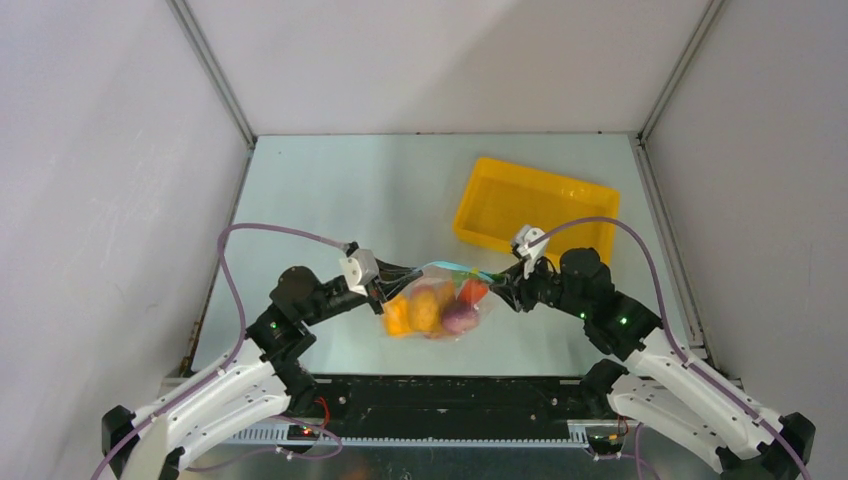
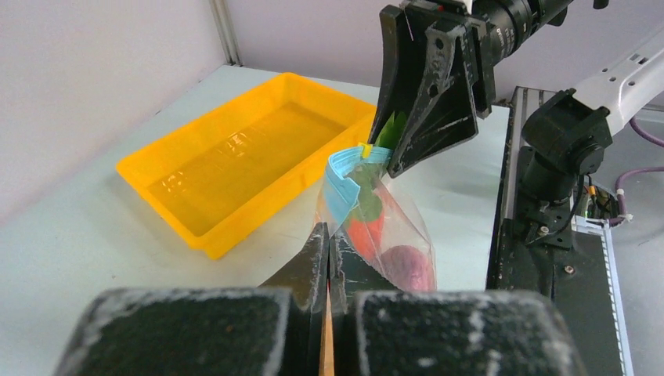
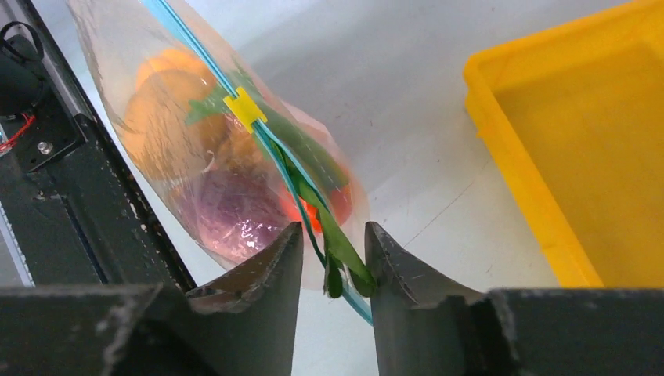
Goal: Place the food in the zip-top bag and seal the zipper
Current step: Adjust the zipper food storage bag at the center of the board.
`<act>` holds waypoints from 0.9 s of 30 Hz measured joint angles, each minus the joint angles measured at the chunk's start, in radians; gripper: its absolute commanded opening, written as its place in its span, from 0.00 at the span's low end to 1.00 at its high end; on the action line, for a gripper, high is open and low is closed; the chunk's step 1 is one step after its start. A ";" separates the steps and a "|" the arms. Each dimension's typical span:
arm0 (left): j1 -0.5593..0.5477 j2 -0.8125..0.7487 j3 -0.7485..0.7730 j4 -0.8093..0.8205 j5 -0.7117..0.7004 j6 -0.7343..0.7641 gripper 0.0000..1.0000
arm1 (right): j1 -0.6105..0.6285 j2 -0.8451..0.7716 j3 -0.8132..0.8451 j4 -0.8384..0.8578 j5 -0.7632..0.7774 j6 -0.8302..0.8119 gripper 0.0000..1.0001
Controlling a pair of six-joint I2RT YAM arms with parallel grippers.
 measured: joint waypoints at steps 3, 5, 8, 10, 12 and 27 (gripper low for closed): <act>0.000 0.000 0.000 0.001 0.000 0.002 0.00 | -0.020 -0.021 0.000 0.013 -0.030 0.002 0.25; 0.000 0.000 0.000 0.002 -0.005 0.002 0.00 | -0.028 -0.039 0.000 0.016 -0.050 0.011 0.16; 0.000 0.004 0.000 0.012 -0.030 0.001 0.00 | -0.031 -0.071 0.000 0.017 -0.089 0.030 0.06; 0.000 0.010 0.000 0.024 -0.056 -0.001 0.00 | -0.031 -0.084 0.000 0.017 -0.116 0.055 0.00; 0.000 0.017 0.000 0.034 -0.083 -0.008 0.00 | -0.031 -0.083 0.005 0.014 -0.153 0.083 0.00; 0.000 0.046 0.000 0.071 -0.075 -0.017 0.00 | 0.026 0.049 0.085 -0.045 -0.175 0.189 0.00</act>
